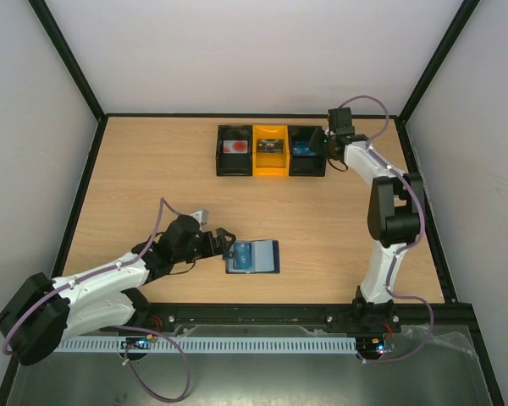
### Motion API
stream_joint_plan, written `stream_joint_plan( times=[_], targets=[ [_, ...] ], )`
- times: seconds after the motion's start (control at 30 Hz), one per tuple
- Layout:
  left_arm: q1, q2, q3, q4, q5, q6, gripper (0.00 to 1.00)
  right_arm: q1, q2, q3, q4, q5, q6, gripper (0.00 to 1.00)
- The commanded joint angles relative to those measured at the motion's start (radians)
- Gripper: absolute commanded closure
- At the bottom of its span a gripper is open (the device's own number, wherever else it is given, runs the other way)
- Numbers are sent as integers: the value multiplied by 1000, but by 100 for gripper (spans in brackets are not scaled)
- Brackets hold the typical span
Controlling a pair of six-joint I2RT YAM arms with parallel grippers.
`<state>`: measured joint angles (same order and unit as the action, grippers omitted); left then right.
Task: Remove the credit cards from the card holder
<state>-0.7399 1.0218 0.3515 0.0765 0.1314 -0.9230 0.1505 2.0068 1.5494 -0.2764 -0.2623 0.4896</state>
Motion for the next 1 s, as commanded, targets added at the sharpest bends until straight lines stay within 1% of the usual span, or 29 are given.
stream_joint_plan(
  times=[0.0,0.13,0.37,0.5,0.6,0.77,0.87,0.97],
  targets=[
    [5,31,56,-35,33,36,2,13,-164,-156,28,-59,52,69],
    [5,52,75,-50,41,53,5,59,-287,-329,57,-77,58,69],
    [1,60,88,-47,63,49,12,164,-498,-577,130,-99,106,69],
    [-11,61,78,-1,102,37,14,240,-607,-701,176,-110,140,69],
    [-28,78,77,21,101,29,17,324,-689,-787,208,-111,207,69],
    [-51,124,64,121,153,1,20,461,-798,-908,269,-88,316,70],
    [-62,144,63,172,162,-15,25,534,-860,-980,326,-78,380,72],
    [-73,166,61,209,154,-20,32,593,-907,-1023,345,-43,418,74]
  ],
)
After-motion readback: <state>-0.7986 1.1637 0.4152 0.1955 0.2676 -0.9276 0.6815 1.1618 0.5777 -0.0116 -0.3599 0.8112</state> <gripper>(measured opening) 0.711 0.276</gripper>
